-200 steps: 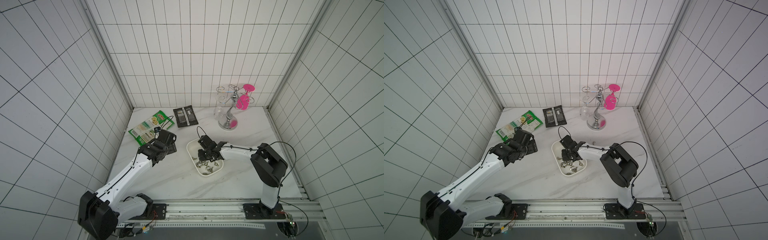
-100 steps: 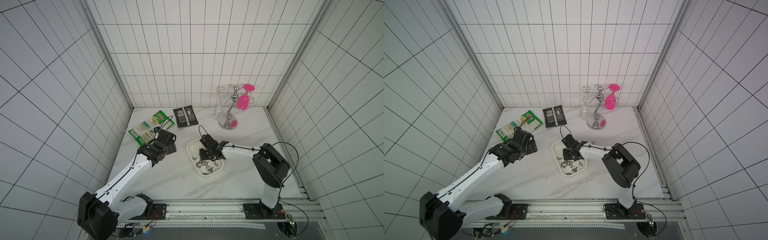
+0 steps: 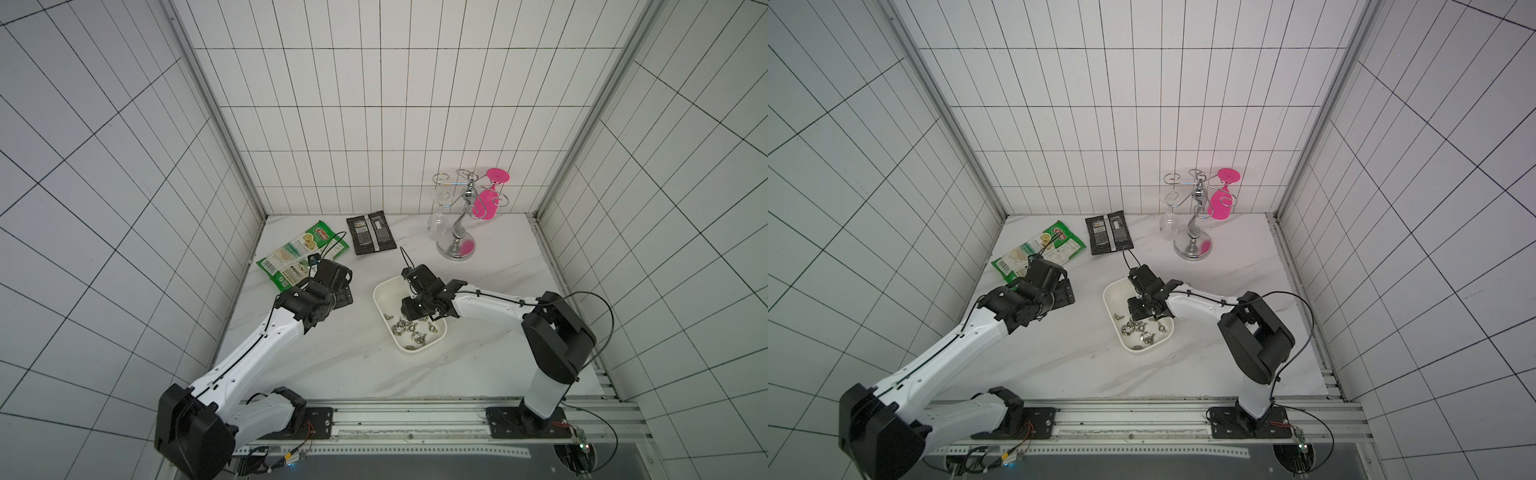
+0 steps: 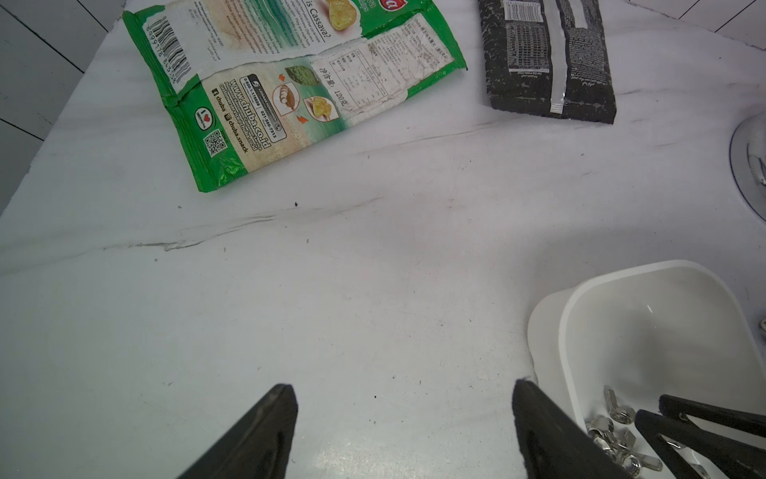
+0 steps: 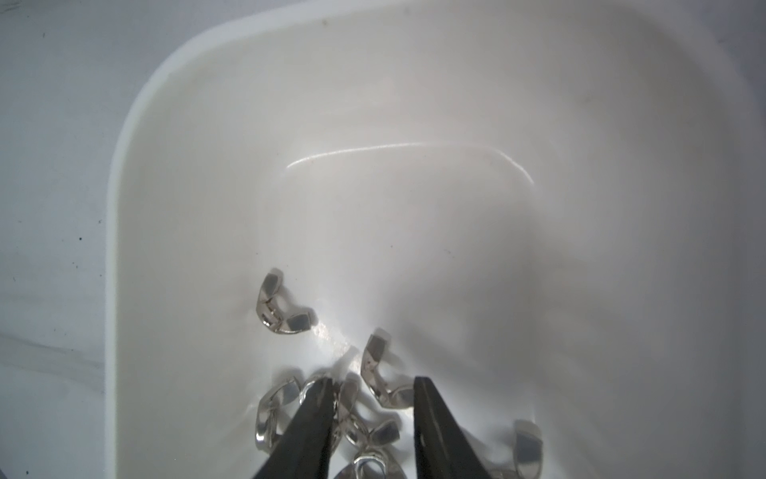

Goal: Take out the wing nut from the storage box
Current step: Pick up the wing nut from the storage box.

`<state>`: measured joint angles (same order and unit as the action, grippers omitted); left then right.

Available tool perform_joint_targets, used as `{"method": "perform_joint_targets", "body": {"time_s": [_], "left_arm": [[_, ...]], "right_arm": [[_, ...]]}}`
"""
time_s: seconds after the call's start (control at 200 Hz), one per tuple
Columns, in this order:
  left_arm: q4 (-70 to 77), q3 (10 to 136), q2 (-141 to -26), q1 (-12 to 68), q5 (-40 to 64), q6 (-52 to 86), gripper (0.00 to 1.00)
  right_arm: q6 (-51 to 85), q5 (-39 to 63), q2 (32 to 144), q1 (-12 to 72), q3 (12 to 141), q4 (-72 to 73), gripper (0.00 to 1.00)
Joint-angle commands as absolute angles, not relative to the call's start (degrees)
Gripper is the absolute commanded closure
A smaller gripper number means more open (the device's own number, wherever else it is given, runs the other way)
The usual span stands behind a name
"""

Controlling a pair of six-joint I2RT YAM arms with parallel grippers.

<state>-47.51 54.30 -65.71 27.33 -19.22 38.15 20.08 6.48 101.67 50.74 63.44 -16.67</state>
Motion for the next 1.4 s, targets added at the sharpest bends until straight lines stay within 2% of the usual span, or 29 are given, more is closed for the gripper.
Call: {"method": "perform_joint_targets", "body": {"time_s": [0.0,0.165,0.39,0.78,1.174,1.394], "left_arm": [[-47.43,55.74,-65.76,27.51,-19.61,38.45,0.15],[-47.46,55.93,-65.95,27.51,-19.84,38.33,0.15],[-47.53,55.86,-66.27,27.51,-20.13,38.23,0.15],[-47.54,55.82,-66.2,27.51,-20.24,38.15,0.15],[-47.38,55.77,-66.19,27.47,-20.05,38.58,0.15],[-47.37,55.91,-66.13,27.51,-19.96,38.58,0.15]], "right_arm": [[16.99,8.08,103.85,50.83,63.95,-18.81,0.62],[16.22,7.91,105.68,50.88,65.27,-19.32,0.62],[15.4,8.68,107.27,50.87,65.52,-19.16,0.68],[15.86,7.21,108.67,50.82,65.99,-19.34,0.83],[16.83,1.88,95.87,50.28,65.37,-19.02,0.89],[18.09,-0.09,89.31,44.54,62.23,-17.68,0.9]]}}
